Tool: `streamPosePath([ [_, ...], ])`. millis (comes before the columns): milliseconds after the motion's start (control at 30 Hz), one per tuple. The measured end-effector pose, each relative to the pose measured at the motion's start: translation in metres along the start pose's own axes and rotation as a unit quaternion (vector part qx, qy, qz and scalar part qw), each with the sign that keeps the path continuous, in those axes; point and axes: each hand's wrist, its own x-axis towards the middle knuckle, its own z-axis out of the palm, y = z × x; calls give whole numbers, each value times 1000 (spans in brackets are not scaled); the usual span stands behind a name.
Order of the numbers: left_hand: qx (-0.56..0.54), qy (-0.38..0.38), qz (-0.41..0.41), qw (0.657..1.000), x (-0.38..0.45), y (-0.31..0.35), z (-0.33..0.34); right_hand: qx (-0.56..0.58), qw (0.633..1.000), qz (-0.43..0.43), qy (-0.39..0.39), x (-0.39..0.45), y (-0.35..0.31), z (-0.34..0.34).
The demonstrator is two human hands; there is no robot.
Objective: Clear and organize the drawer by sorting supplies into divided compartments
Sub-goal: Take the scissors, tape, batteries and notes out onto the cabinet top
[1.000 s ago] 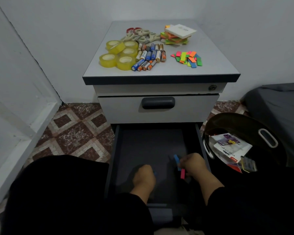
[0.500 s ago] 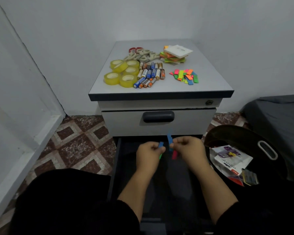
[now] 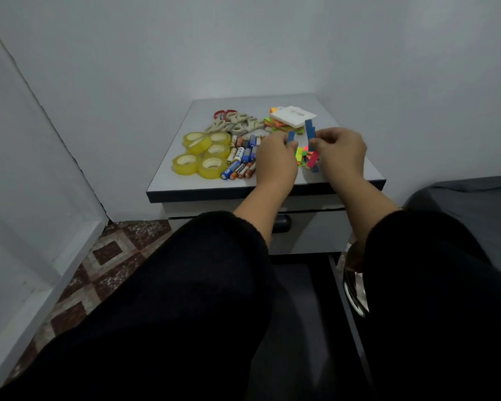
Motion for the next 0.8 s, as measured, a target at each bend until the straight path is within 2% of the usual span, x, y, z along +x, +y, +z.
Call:
streamPosePath([
  [167, 76, -2, 28, 997, 15, -7, 16, -67, 997, -28, -29, 13, 17, 11],
  [300, 124, -10, 60, 990, 14, -10, 16, -81, 995, -55, -2, 10, 20, 11],
  [467, 90, -28, 82, 992, 10, -12, 16, -88, 994, -72, 4, 11, 25, 11],
  [600, 116, -49, 89, 988, 9, -14, 19, -102, 991, -80, -8, 9, 26, 12],
  [700, 105, -40, 92, 989, 8, -11, 19, -108, 990, -86, -14, 9, 26, 11],
  [800, 43, -9, 80, 996, 6, -11, 17, -93, 992, -80, 1, 8, 25, 10],
])
